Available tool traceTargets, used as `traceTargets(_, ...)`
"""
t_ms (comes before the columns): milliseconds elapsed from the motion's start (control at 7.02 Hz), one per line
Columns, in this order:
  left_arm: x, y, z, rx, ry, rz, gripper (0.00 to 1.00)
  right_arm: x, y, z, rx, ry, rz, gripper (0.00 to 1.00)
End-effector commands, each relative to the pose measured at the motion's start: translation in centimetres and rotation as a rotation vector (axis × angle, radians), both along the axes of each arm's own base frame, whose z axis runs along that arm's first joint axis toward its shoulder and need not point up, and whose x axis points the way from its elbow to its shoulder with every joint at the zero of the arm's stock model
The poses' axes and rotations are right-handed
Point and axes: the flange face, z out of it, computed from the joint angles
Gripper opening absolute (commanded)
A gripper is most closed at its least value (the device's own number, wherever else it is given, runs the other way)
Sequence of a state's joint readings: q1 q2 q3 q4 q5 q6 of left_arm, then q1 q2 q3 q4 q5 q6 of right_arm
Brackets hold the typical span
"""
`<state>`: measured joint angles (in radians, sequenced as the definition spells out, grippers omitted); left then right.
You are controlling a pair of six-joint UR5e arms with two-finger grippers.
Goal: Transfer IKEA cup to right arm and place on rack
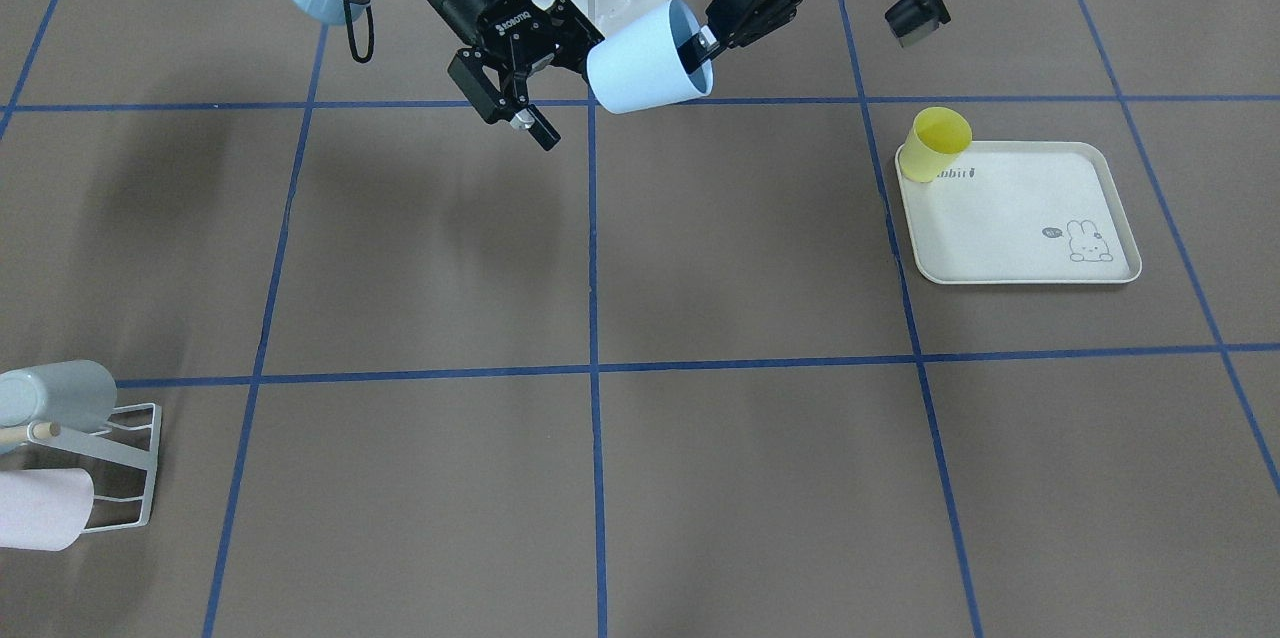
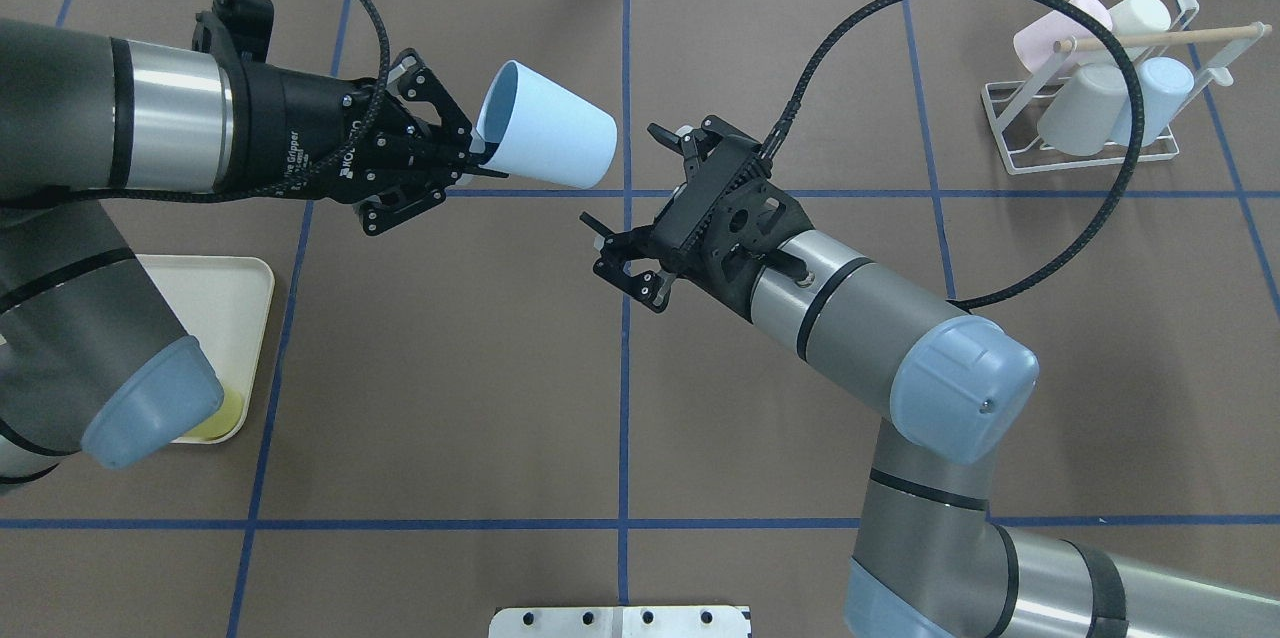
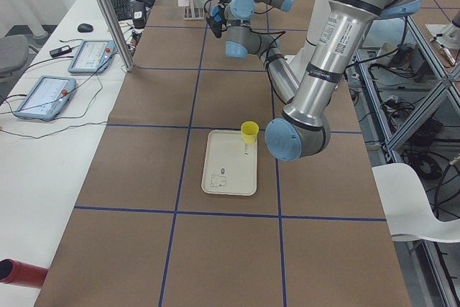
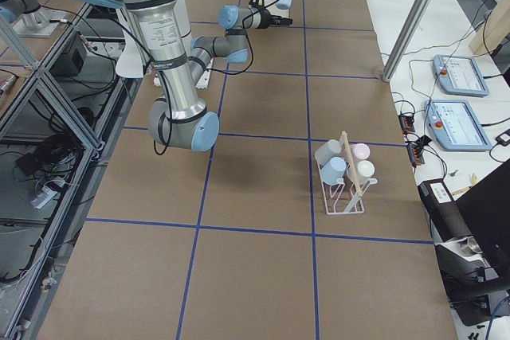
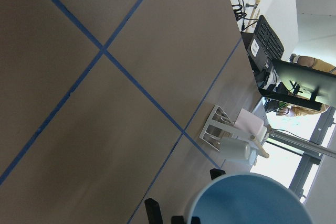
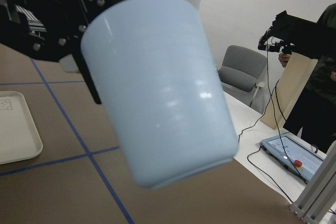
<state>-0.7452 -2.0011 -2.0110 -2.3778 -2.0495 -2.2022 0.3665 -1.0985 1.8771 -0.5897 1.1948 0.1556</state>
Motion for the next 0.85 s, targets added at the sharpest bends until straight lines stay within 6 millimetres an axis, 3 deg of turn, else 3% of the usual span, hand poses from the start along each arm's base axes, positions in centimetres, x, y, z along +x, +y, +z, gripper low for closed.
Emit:
traceTargets(0,0.84,0.67,-0.13,0.009,0.001,0.019,0.00,0.11,0.57,-0.35,0.062,0.003,0.003,0.98)
traceTargets(712,1.30,0.56,0.10,0.013,-0.007,0.021,0.00,-0.04,0.85,-0.40,0.103,0.039,0.010,0.99)
